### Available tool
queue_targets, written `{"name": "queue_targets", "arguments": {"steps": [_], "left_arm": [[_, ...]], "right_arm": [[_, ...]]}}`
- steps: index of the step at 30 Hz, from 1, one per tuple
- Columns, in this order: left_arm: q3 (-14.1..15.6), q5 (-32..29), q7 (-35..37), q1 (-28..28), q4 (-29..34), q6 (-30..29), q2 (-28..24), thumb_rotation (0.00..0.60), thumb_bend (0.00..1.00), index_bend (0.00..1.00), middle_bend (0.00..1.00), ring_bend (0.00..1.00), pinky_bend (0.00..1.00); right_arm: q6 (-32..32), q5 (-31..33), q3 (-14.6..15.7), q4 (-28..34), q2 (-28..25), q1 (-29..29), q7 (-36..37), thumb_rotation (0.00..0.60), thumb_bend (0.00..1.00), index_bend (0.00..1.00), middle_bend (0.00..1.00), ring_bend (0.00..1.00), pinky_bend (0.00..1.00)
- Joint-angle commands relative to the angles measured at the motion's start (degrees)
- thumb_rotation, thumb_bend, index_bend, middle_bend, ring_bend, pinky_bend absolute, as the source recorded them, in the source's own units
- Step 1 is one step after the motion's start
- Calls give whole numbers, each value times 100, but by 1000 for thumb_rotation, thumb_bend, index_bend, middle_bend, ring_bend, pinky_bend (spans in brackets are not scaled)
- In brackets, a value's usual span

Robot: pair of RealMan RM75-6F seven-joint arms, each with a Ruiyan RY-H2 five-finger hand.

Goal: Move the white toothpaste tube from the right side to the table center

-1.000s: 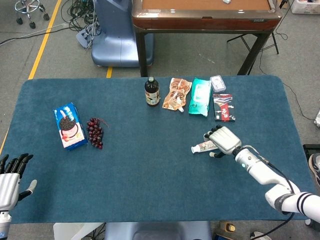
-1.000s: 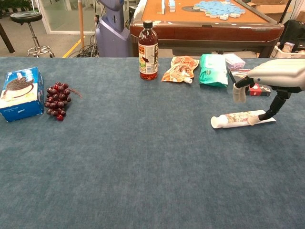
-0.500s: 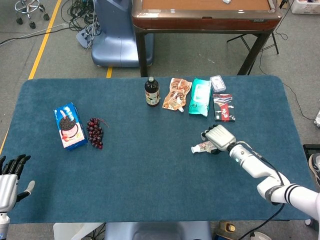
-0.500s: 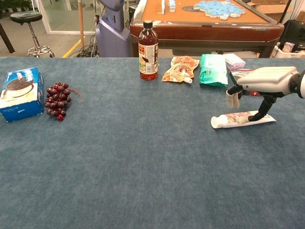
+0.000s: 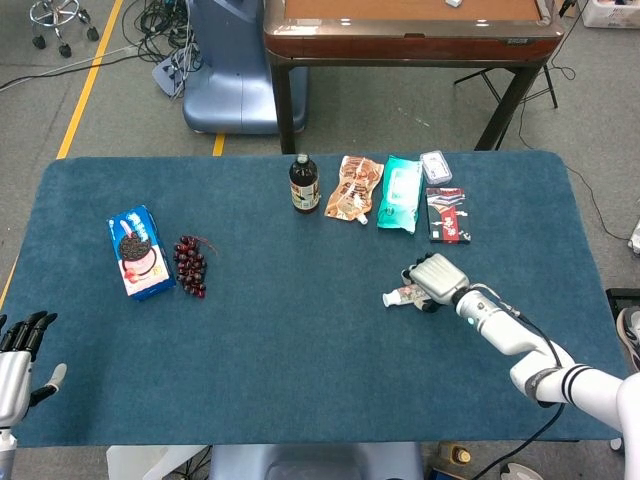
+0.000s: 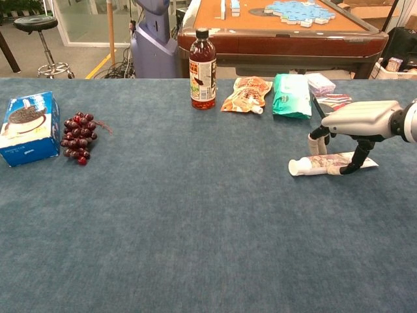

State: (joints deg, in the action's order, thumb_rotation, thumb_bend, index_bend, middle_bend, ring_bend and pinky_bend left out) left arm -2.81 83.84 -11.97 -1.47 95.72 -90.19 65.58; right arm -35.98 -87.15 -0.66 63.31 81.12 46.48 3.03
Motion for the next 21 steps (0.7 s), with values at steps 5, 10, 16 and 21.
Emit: {"name": "queue_targets", "arguments": {"steps": [5,10,16,21], "left_arm": [[-5,-18,13,18,-10,0,7,600,256,157,157,179,30],[-2,12,27,12,-19,11,16,600,257,156,156,179,30],[-1,0,37,38,-13,-3,3,600,257,156,157,179,30],[3,-1,50,54,-27,-8,13,600,257,155,157,179,30]], "right_arm": [[-73,0,61,109,-110,-8,126,600,313,362,394,288,246],[-43,39,120,123,-110,-10,81,600,312,362,393,288,246],[-56,109,131,116,-91,-16,27,600,312,362,394,288,246],[-39,161,144,89,-64,-12,-23,600,311,362,398,288,246]]}}
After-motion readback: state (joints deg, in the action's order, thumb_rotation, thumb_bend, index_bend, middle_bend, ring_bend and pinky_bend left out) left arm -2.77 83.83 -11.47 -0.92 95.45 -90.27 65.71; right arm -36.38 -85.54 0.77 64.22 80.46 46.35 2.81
